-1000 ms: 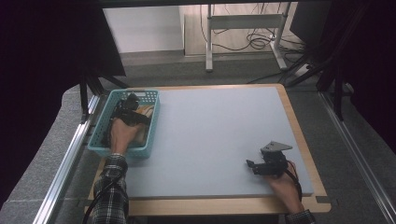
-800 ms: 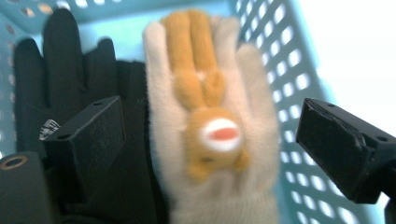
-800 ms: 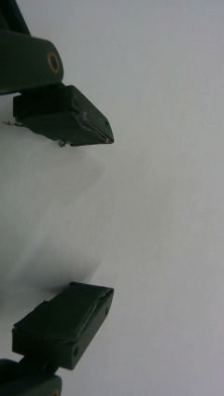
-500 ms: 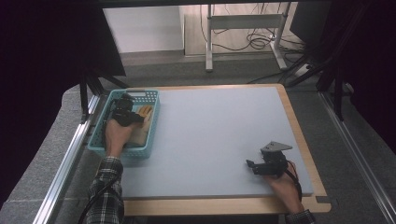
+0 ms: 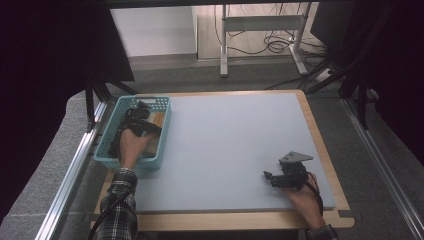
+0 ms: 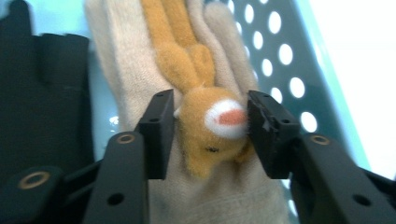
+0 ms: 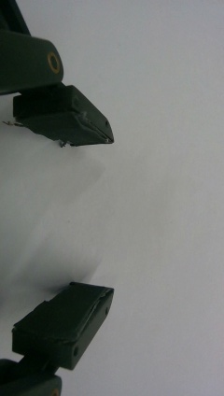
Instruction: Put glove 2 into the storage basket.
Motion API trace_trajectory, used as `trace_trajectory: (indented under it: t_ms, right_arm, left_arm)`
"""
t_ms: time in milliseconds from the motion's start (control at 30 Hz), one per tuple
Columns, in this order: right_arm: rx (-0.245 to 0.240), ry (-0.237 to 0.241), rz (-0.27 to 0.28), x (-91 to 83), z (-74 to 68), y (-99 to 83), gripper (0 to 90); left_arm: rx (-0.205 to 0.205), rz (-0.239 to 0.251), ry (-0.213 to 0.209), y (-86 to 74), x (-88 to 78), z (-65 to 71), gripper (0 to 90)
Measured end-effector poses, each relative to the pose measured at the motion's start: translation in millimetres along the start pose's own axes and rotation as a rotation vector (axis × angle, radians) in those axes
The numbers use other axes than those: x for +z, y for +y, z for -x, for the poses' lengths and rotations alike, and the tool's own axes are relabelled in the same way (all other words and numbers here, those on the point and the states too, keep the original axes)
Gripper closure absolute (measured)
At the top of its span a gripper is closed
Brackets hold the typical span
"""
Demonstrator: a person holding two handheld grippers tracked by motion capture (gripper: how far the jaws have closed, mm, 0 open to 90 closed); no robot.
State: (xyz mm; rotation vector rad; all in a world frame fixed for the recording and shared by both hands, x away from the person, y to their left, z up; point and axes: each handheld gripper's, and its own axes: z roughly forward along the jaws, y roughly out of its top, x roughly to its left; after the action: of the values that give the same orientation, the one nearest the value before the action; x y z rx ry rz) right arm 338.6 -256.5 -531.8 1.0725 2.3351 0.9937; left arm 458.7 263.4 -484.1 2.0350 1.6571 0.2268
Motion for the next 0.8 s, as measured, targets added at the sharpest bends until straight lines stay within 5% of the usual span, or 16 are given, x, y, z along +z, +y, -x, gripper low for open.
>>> trace_trajectory:
  t_ms: [300,467,800]
  right_arm:
    - [0.000,0.000,0.000,0.0,0.0,0.0,21.0]
    - [0.000,0.000,0.000,0.0,0.0,0.0,21.0]
    - [-0.001,0.000,0.000,0.0,0.0,0.1,21.0]
  left_arm:
    - [0.023,0.104,0.023,-3.1,-16.8,-4.7,21.7]
    - [0.023,0.150,0.024,-4.9,-26.5,-8.1,14.4]
    - [0.043,0.236,-0.039,-16.0,-45.9,-4.9,5.4]
